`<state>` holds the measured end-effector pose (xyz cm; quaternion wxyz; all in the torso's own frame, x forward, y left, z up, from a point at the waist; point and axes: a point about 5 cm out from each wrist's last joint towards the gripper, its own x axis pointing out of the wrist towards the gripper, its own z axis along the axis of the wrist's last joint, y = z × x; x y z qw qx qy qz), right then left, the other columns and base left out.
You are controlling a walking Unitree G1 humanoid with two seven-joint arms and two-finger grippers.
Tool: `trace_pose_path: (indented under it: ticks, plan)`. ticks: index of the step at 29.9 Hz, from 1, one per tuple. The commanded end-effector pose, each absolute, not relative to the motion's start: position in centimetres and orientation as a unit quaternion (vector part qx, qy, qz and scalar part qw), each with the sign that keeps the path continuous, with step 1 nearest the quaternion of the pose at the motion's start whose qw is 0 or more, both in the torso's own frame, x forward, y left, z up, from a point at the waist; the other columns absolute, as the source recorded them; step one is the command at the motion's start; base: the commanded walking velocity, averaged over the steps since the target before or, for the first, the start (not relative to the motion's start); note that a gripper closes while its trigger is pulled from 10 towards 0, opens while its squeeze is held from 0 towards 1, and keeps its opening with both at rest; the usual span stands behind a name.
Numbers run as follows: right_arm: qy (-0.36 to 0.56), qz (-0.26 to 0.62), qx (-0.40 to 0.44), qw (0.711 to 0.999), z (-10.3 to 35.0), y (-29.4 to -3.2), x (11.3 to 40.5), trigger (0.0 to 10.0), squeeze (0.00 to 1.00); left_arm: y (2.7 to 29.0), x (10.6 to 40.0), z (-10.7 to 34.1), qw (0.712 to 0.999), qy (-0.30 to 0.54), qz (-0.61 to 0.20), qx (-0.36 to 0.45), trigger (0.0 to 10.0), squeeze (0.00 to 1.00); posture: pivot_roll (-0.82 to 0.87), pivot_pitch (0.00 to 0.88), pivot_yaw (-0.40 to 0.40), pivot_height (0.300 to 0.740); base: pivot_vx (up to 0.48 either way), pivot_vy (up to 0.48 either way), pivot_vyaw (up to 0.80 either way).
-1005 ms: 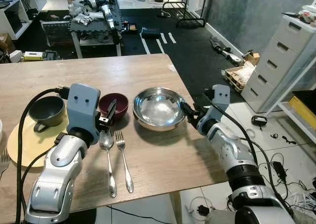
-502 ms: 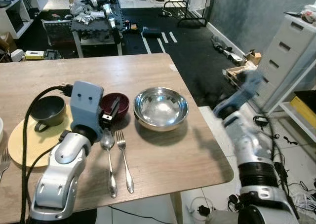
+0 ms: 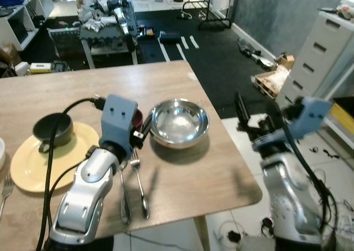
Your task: Setting the table
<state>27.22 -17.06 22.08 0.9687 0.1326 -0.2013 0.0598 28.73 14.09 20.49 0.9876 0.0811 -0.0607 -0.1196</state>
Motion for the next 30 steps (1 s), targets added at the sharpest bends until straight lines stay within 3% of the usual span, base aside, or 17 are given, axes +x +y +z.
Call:
trace_pose_path:
  ticks: [1,7,15,30]
  plan:
    - [-0.19,0.054,0.13,0.972,21.8,-17.2,26.9,10.0,0.0,14.2,28.7,20.2,0.988,-0.056,-0.122,0.079,10.0,0.0,0.01,0.0,0.126,0.74,0.0,0.0,0.0]
    - [-0.179,0.027,0.132,0.975,21.0,-16.4,28.2,10.0,0.0,13.0,29.1,20.3,0.987,-0.067,-0.124,0.072,10.0,0.0,0.01,0.0,0.104,0.74,0.0,0.0,0.0]
    - [-0.156,0.032,0.134,0.978,20.6,-15.9,29.2,10.0,0.0,13.6,28.8,20.1,0.991,-0.067,-0.1,0.066,10.0,0.0,0.04,0.0,0.069,0.74,0.0,0.0,0.0]
    - [-0.147,0.014,0.137,0.98,19.9,-16.1,29.4,10.0,0.0,13.1,29.2,20.1,0.99,-0.069,-0.104,0.063,10.0,0.0,0.02,0.0,0.087,0.74,0.0,0.0,0.0]
